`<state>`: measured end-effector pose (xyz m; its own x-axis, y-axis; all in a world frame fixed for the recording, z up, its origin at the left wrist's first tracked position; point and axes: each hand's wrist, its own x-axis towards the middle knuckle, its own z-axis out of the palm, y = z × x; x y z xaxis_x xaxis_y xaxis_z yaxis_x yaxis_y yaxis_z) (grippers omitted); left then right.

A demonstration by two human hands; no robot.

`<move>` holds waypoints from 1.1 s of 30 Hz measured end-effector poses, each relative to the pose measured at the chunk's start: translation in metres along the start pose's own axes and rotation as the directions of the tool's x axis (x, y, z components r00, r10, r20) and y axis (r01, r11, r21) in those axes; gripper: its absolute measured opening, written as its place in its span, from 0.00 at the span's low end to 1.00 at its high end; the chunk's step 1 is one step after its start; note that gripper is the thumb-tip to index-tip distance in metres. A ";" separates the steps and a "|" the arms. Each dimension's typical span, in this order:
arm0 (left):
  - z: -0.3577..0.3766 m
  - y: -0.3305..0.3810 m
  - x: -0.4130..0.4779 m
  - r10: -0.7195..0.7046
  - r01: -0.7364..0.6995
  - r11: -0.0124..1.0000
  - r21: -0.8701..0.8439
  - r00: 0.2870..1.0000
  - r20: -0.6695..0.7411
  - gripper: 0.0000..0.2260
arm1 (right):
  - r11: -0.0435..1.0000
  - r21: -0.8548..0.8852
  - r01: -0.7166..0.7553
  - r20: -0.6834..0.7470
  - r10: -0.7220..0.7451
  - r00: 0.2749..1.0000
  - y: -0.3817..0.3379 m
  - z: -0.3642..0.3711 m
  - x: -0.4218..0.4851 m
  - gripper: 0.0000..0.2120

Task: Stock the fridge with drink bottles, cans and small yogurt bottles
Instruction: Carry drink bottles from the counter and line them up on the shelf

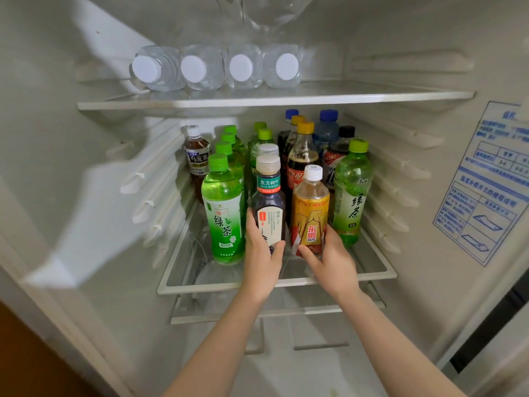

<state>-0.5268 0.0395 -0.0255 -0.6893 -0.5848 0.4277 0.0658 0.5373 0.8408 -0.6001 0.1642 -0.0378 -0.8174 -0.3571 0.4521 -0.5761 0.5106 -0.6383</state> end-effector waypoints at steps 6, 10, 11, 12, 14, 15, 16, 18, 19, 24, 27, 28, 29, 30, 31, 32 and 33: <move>-0.002 0.000 0.001 -0.012 0.012 1.000 -0.006 1.000 0.001 0.42 | 1.000 0.001 -0.021 0.009 0.021 1.000 -0.001 -0.001 0.000 0.32; -0.005 -0.001 0.001 -0.021 0.021 1.000 0.003 1.000 0.012 0.42 | 0.999 0.003 -0.032 0.018 0.032 0.999 -0.002 -0.001 -0.001 0.32; -0.005 -0.001 0.001 -0.022 0.022 1.000 0.005 1.000 0.013 0.42 | 1.000 0.000 -0.030 0.019 0.030 0.999 -0.003 -0.001 -0.001 0.32; -0.005 -0.001 0.001 -0.023 0.023 1.000 0.007 1.000 0.014 0.42 | 1.000 -0.006 -0.030 0.020 0.030 0.999 -0.003 -0.001 -0.001 0.32; -0.005 -0.001 0.001 -0.028 0.028 1.000 0.011 0.999 0.015 0.42 | 0.999 -0.022 -0.033 0.024 0.034 0.999 -0.003 -0.002 -0.001 0.32; -0.005 -0.001 0.001 -0.032 0.032 0.999 0.013 0.999 0.016 0.42 | 0.999 -0.026 -0.037 0.030 0.038 0.999 -0.003 -0.002 -0.001 0.33; -0.005 -0.001 0.001 -0.036 0.036 0.999 0.012 0.999 0.019 0.43 | 0.999 -0.026 -0.042 0.038 0.043 0.998 -0.003 -0.002 -0.001 0.33; -0.005 -0.001 0.002 -0.040 0.039 0.999 0.010 0.999 0.024 0.43 | 0.999 -0.020 -0.050 0.051 0.051 0.997 -0.004 -0.003 0.000 0.33; -0.006 -0.001 0.002 -0.041 0.041 0.999 0.009 0.999 0.025 0.43 | 0.999 -0.017 -0.050 0.054 0.051 0.997 -0.004 -0.003 0.001 0.33; -0.008 0.002 -0.004 -0.051 0.049 0.999 0.020 0.997 0.064 0.44 | 0.998 0.001 -0.055 0.057 0.055 0.997 -0.006 -0.003 0.000 0.33; -0.010 0.002 -0.016 -0.030 0.021 0.993 0.113 0.997 0.075 0.43 | 0.998 0.006 -0.060 0.066 0.060 0.996 -0.004 -0.003 0.000 0.32; -0.012 0.001 -0.022 -0.012 0.002 0.990 0.144 0.997 0.070 0.41 | 0.998 0.006 -0.063 0.070 0.062 0.996 -0.004 -0.003 0.000 0.31; -0.014 0.000 -0.028 0.007 -0.017 0.987 0.159 0.998 0.062 0.40 | 0.998 0.003 -0.065 0.072 0.065 0.995 -0.004 -0.003 0.000 0.31; -0.017 0.000 -0.034 0.025 -0.034 0.986 0.160 0.998 0.056 0.39 | 0.998 0.000 -0.069 0.076 0.069 0.995 -0.003 -0.003 0.000 0.31; -0.019 -0.001 -0.040 0.042 -0.050 0.987 0.155 0.998 0.055 0.38 | 0.997 -0.002 -0.074 0.079 0.074 0.994 -0.003 -0.002 0.001 0.31; -0.020 -0.002 -0.043 0.053 -0.062 0.987 0.150 0.997 0.059 0.38 | 0.997 -0.004 -0.080 0.081 0.080 0.994 -0.003 -0.002 0.001 0.31; -0.020 -0.002 -0.044 0.056 -0.064 0.987 0.146 0.996 0.062 0.37 | 0.996 -0.006 -0.084 0.081 0.084 0.993 -0.003 -0.002 0.001 0.31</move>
<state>-0.4817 0.0517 -0.0395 -0.7282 -0.5149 0.4524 0.0041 0.6568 0.7540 -0.5991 0.1639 -0.0344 -0.8605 -0.3751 0.3447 -0.5054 0.5437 -0.6701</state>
